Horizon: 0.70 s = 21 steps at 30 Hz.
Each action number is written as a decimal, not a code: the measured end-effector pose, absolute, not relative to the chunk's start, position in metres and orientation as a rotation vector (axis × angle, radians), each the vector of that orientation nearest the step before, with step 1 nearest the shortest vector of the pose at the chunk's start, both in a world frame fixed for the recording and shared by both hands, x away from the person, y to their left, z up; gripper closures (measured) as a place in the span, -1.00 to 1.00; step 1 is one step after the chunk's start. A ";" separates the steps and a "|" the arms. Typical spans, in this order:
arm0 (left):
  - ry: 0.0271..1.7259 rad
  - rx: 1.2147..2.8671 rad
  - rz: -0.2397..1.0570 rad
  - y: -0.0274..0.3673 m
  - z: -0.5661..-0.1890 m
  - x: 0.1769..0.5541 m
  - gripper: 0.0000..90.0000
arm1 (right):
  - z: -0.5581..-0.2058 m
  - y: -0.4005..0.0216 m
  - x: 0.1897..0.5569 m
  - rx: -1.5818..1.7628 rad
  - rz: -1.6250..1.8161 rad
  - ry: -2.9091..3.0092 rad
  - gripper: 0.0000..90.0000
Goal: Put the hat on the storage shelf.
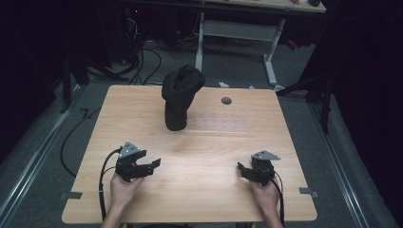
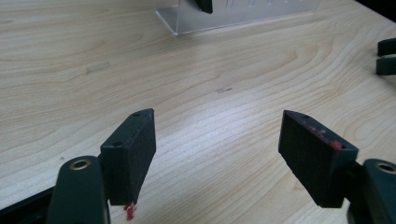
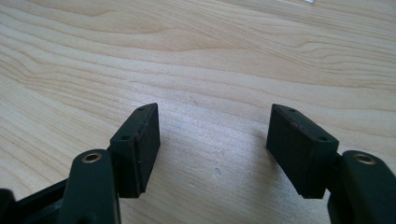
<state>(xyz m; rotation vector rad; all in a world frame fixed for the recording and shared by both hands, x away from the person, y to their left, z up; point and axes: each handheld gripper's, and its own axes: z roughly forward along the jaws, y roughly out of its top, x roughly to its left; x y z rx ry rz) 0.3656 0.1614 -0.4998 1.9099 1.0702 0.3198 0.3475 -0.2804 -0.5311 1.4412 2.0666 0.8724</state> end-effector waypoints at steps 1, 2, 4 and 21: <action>1.073 1.915 0.320 0.161 -0.501 0.366 -0.38 | -0.531 -0.280 0.347 1.441 0.872 2.067 -0.23; 1.077 1.920 0.325 0.161 -0.502 0.366 -0.38 | -0.531 -0.280 0.347 1.441 0.872 2.067 -0.23; 1.084 1.927 0.334 0.161 -0.505 0.366 -0.38 | -0.531 -0.280 0.347 1.441 0.872 2.067 -0.23; 1.153 2.097 0.520 0.152 -0.533 0.367 -0.41 | -0.531 -0.280 0.347 1.441 0.872 2.067 -0.23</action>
